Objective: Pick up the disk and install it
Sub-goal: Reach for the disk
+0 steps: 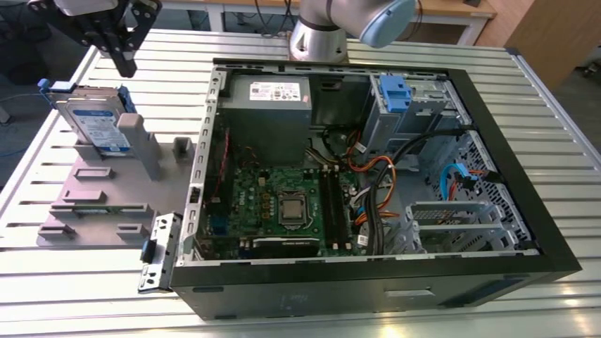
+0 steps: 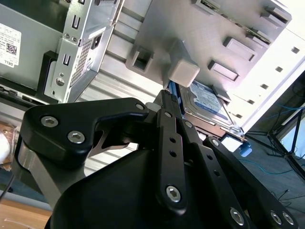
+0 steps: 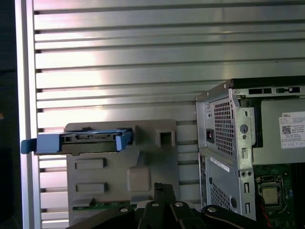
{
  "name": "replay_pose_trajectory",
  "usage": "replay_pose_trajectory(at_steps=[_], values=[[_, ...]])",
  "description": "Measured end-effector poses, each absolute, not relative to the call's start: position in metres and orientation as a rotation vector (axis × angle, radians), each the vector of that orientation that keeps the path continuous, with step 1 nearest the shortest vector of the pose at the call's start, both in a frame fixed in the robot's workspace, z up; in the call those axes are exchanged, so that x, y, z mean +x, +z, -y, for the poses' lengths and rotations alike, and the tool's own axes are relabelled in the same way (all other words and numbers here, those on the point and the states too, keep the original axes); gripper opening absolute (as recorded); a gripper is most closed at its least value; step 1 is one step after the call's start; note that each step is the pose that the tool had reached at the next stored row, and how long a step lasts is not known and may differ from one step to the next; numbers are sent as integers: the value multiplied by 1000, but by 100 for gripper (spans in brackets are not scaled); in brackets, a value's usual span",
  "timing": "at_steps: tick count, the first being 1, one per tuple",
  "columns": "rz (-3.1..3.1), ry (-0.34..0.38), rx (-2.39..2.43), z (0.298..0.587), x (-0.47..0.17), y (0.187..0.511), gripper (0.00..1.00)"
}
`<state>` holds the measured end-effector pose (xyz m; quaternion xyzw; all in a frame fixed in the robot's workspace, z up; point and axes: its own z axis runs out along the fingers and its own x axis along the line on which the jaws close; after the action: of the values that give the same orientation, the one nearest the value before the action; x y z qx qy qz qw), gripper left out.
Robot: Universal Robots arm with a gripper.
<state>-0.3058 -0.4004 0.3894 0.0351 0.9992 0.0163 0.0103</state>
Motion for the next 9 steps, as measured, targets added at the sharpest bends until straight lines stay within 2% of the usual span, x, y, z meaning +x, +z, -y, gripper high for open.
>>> replay_pose_trajectory(at_steps=[9], values=[[-3119, 51, 110, 400, -307, 389, 11]])
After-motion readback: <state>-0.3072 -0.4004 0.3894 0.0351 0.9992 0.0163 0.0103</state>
